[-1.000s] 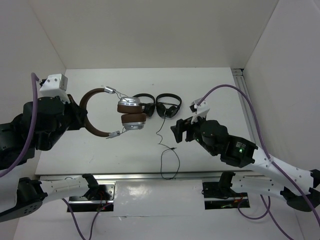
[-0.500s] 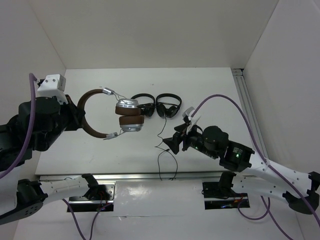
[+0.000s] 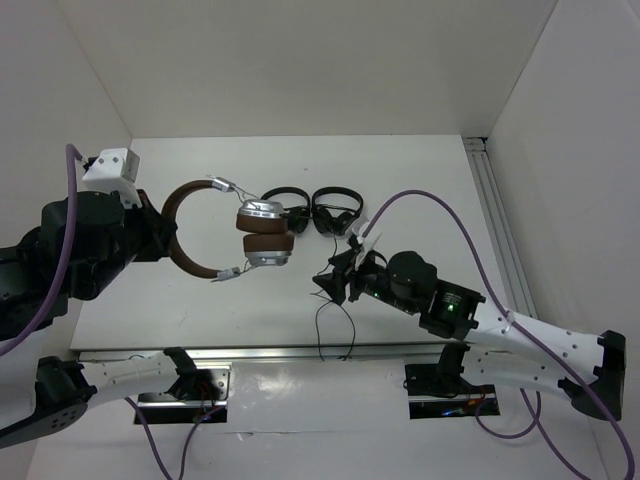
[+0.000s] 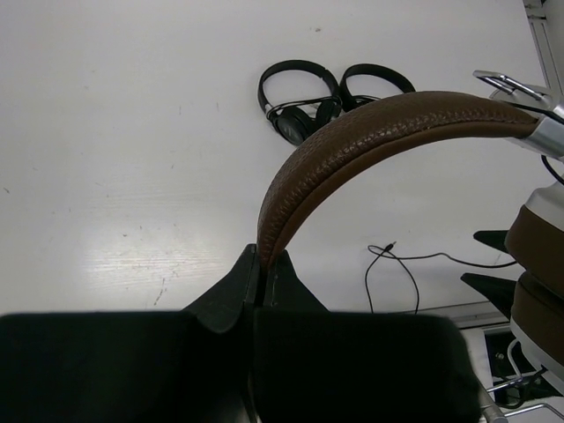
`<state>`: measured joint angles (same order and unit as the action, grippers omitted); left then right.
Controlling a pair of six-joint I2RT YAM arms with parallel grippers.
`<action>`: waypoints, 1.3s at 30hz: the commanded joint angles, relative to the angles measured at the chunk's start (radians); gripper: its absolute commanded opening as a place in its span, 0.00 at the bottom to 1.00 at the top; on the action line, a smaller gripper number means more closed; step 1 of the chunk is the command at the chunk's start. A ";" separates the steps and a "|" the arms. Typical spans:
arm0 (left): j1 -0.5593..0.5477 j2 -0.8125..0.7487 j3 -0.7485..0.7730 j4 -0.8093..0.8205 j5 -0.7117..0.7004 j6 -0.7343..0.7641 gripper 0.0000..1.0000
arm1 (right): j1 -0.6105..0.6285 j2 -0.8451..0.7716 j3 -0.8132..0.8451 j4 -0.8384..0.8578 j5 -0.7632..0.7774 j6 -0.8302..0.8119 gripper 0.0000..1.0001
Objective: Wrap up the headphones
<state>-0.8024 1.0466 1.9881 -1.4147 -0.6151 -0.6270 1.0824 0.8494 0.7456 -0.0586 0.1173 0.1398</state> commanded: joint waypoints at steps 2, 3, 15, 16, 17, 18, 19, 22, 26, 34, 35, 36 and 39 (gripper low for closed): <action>0.005 0.001 0.037 0.051 0.028 -0.014 0.00 | -0.003 0.019 -0.037 0.163 -0.027 -0.020 0.57; 0.005 0.001 0.037 0.051 0.028 -0.014 0.00 | -0.012 0.019 -0.048 0.204 -0.036 -0.020 0.54; 0.005 0.001 -0.054 0.060 -0.066 -0.023 0.00 | -0.061 -0.082 -0.147 0.280 0.126 0.021 0.00; 0.005 -0.008 -0.110 0.089 -0.087 -0.014 0.00 | -0.061 -0.119 -0.147 0.229 0.162 0.021 0.00; 0.005 -0.019 -0.150 0.118 -0.104 0.001 0.00 | -0.061 -0.133 -0.123 0.192 0.189 0.021 0.00; 0.005 -0.052 -0.196 0.156 -0.129 0.021 0.00 | -0.061 -0.142 -0.097 0.149 0.244 0.021 0.00; 0.005 -0.071 -0.245 0.201 -0.129 0.044 0.00 | -0.061 -0.142 -0.065 0.097 0.264 0.021 0.00; 0.005 -0.129 -0.440 0.405 -0.118 0.154 0.00 | -0.061 -0.103 0.082 -0.117 0.330 0.001 0.00; 0.005 -0.168 -0.604 0.577 -0.052 0.283 0.00 | 0.005 0.000 0.265 -0.405 0.444 0.010 0.00; -0.133 0.002 -0.614 0.612 0.187 0.433 0.00 | 0.112 0.146 0.526 -0.702 0.477 -0.012 0.00; -0.164 0.003 -0.614 0.625 0.274 0.475 0.00 | 0.113 0.166 0.537 -0.733 0.455 -0.029 0.00; -0.190 0.016 -0.614 0.635 0.319 0.495 0.00 | 0.113 0.166 0.537 -0.742 0.431 -0.038 0.00; -0.254 0.027 -0.635 0.651 0.454 0.545 0.00 | 0.113 0.157 0.532 -0.742 0.368 -0.054 0.00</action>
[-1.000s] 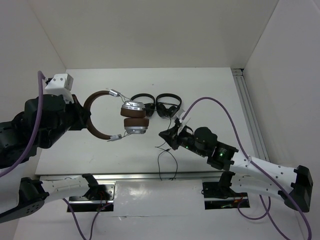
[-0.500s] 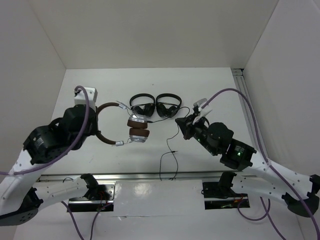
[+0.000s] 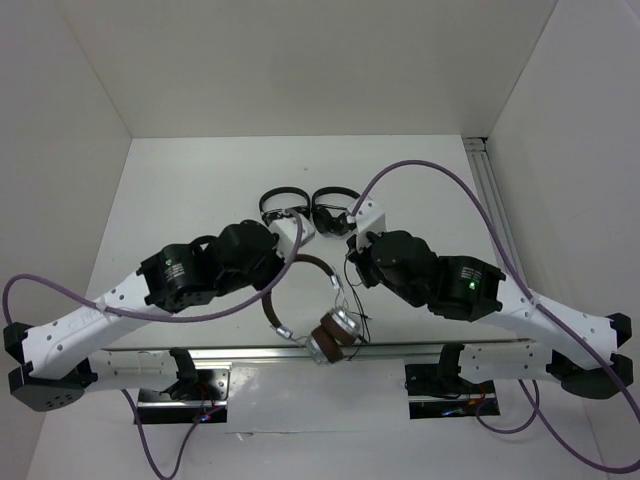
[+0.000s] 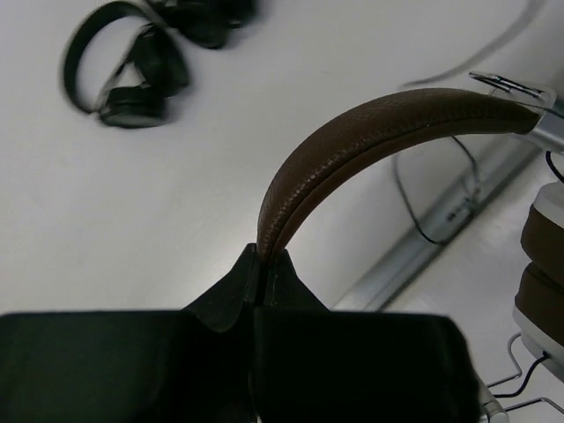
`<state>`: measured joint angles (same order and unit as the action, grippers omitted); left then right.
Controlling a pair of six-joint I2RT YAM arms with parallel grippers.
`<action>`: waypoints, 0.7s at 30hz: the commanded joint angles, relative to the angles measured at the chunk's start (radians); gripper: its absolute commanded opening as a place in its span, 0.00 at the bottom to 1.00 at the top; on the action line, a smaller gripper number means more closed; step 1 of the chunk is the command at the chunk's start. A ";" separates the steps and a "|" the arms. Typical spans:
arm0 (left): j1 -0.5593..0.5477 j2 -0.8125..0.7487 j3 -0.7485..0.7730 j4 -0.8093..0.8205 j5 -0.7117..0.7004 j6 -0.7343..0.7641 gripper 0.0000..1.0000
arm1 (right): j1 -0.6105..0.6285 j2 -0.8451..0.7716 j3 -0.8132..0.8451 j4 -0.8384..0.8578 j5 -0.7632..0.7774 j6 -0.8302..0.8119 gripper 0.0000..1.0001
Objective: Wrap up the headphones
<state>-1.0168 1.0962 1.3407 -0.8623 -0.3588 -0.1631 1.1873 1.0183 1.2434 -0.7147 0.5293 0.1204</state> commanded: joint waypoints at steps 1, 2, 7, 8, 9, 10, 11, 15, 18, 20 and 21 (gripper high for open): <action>-0.049 -0.022 0.012 0.098 0.246 0.082 0.00 | 0.008 -0.021 0.019 -0.086 -0.057 -0.045 0.00; -0.068 -0.012 0.002 0.098 0.267 0.097 0.00 | 0.008 -0.032 0.019 -0.086 -0.057 -0.045 0.00; -0.103 -0.038 -0.009 0.098 0.379 0.134 0.00 | 0.008 -0.060 0.008 -0.086 -0.081 -0.045 0.00; -0.103 -0.038 -0.009 0.098 0.400 0.134 0.00 | 0.008 -0.060 0.008 -0.086 -0.109 -0.045 0.00; -0.103 -0.038 -0.009 0.098 0.431 0.143 0.00 | 0.008 -0.049 0.008 -0.086 -0.124 -0.054 0.00; -0.103 -0.038 -0.009 0.088 0.440 0.143 0.00 | 0.008 -0.038 0.008 -0.086 -0.146 -0.054 0.00; -0.103 -0.038 -0.009 0.088 0.451 0.143 0.00 | 0.008 -0.038 -0.001 -0.075 -0.169 -0.067 0.00; -0.103 -0.038 -0.009 0.088 0.448 0.143 0.00 | 0.008 0.006 -0.010 -0.075 -0.297 -0.076 0.00; -0.103 -0.029 -0.009 0.088 0.413 0.143 0.00 | 0.017 0.034 -0.010 -0.086 -0.334 -0.076 0.00; -0.103 -0.029 0.000 0.088 0.328 0.123 0.00 | 0.017 0.046 -0.010 -0.095 -0.334 -0.076 0.00; -0.103 -0.019 0.000 0.088 0.298 0.123 0.00 | 0.017 0.046 -0.010 -0.095 -0.334 -0.076 0.00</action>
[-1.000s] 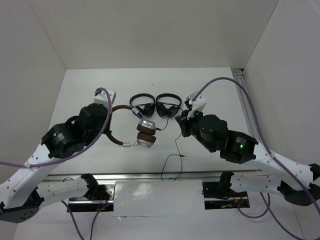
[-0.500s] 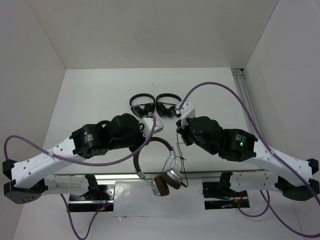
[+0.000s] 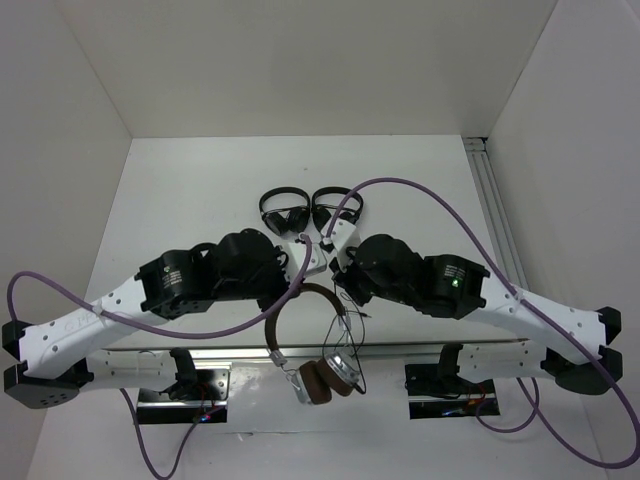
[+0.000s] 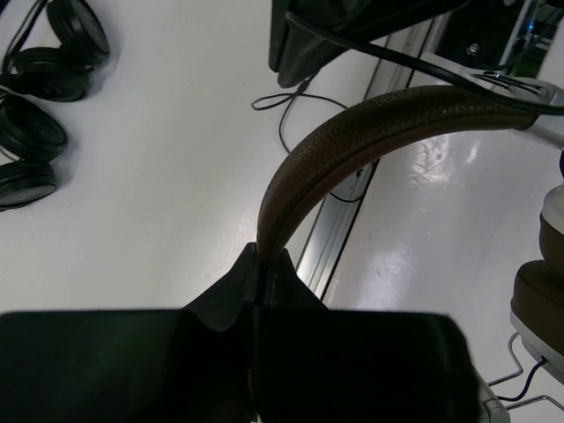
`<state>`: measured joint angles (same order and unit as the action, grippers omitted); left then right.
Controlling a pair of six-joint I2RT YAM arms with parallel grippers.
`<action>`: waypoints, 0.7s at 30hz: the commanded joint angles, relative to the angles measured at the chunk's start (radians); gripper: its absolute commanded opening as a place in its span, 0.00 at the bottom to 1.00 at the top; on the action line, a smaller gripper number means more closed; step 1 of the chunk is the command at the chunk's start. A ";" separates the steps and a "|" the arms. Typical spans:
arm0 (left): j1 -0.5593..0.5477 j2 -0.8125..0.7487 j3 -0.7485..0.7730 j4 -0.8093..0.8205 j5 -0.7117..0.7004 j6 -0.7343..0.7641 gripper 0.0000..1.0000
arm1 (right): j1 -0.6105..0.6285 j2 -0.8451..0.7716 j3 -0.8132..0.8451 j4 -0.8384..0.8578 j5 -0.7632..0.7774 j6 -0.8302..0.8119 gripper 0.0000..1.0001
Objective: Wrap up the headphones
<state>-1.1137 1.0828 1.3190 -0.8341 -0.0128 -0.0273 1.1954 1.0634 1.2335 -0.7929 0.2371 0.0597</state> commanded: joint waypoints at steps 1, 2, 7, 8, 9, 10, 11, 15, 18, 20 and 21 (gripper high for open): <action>-0.006 -0.006 0.022 0.059 -0.106 -0.026 0.00 | 0.009 0.001 0.000 -0.017 -0.042 -0.015 0.00; -0.006 -0.006 0.022 0.059 -0.131 -0.026 0.00 | 0.009 0.001 0.000 -0.017 -0.042 -0.015 0.00; -0.006 0.003 0.031 0.059 -0.223 -0.048 0.00 | 0.009 0.001 -0.011 -0.026 -0.053 -0.006 0.03; -0.006 0.003 0.031 0.059 -0.234 -0.048 0.00 | 0.009 0.001 -0.011 -0.026 -0.053 0.003 0.03; -0.006 -0.006 0.031 0.070 -0.245 -0.048 0.00 | 0.009 0.001 -0.023 -0.026 -0.053 0.003 0.03; -0.006 -0.017 0.031 0.070 -0.245 -0.048 0.00 | 0.009 0.010 -0.034 -0.026 -0.062 0.003 0.03; -0.006 -0.017 0.031 0.070 -0.231 -0.048 0.00 | 0.009 0.010 -0.034 -0.026 -0.062 0.003 0.03; -0.006 -0.075 0.022 0.104 -0.147 -0.036 0.00 | 0.018 0.033 -0.052 -0.008 -0.062 0.003 0.03; -0.006 -0.101 0.022 0.104 -0.124 -0.026 0.00 | 0.044 0.053 -0.052 -0.008 -0.032 0.012 0.03; -0.006 -0.112 0.022 0.104 -0.124 -0.026 0.00 | 0.062 0.062 -0.052 -0.008 -0.007 0.012 0.03; -0.006 -0.112 0.022 0.104 -0.124 -0.026 0.00 | 0.063 0.063 -0.052 -0.008 0.013 0.012 0.03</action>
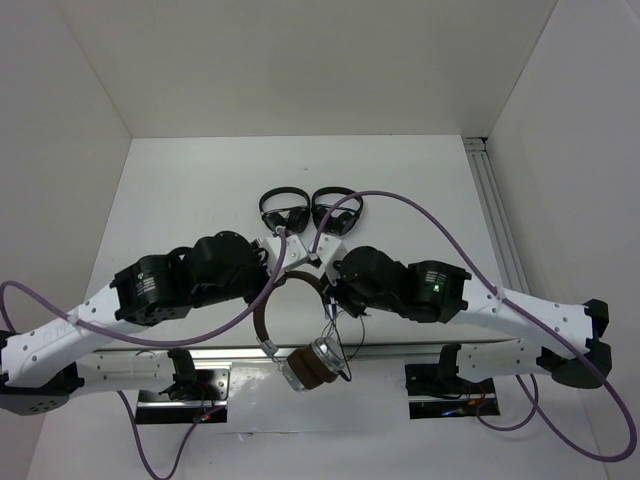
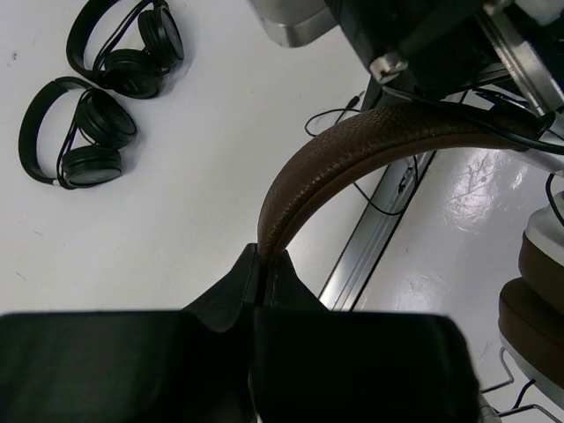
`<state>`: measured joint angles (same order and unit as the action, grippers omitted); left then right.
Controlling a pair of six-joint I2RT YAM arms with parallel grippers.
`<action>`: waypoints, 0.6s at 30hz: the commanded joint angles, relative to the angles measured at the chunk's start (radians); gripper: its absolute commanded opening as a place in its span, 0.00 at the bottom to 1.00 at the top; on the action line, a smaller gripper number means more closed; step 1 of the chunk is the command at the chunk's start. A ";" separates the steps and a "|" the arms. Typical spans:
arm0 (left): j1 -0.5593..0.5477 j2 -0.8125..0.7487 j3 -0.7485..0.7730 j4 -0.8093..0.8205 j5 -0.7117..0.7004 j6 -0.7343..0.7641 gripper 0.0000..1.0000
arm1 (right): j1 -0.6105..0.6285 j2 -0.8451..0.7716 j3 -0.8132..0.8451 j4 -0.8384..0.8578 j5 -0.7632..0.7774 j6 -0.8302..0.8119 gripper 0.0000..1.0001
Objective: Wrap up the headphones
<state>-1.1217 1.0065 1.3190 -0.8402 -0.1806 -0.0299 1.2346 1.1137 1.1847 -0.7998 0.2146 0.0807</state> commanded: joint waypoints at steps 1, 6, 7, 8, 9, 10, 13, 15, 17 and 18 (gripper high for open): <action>0.002 -0.046 0.022 0.110 0.044 -0.024 0.00 | 0.037 0.021 -0.004 -0.001 0.045 0.001 0.03; 0.002 -0.086 0.003 0.142 0.015 -0.056 0.00 | 0.046 0.021 -0.034 0.033 0.075 0.010 0.03; 0.002 -0.100 -0.006 0.142 0.001 -0.070 0.00 | 0.046 0.002 -0.034 0.057 0.075 0.010 0.03; 0.002 -0.109 -0.006 0.151 0.001 -0.070 0.00 | 0.046 -0.009 -0.034 0.074 0.075 0.010 0.03; 0.002 -0.109 -0.006 0.151 0.001 -0.080 0.00 | 0.046 -0.021 -0.048 0.094 0.075 0.010 0.06; 0.002 -0.120 -0.020 0.173 -0.008 -0.094 0.00 | 0.046 -0.050 -0.060 0.144 0.063 -0.001 0.09; 0.002 -0.132 -0.047 0.203 -0.028 -0.114 0.00 | 0.046 -0.093 -0.088 0.230 0.031 -0.013 0.12; 0.002 -0.141 -0.062 0.240 -0.046 -0.143 0.00 | 0.046 -0.112 -0.114 0.301 0.017 -0.022 0.12; 0.002 -0.164 -0.079 0.268 -0.069 -0.163 0.00 | 0.046 -0.133 -0.140 0.368 0.005 -0.032 0.13; 0.002 -0.164 -0.095 0.292 -0.079 -0.175 0.00 | 0.046 -0.134 -0.161 0.393 0.005 -0.032 0.16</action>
<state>-1.1225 0.8719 1.2316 -0.7303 -0.2127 -0.1177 1.2716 1.0031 1.0592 -0.5755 0.2493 0.0753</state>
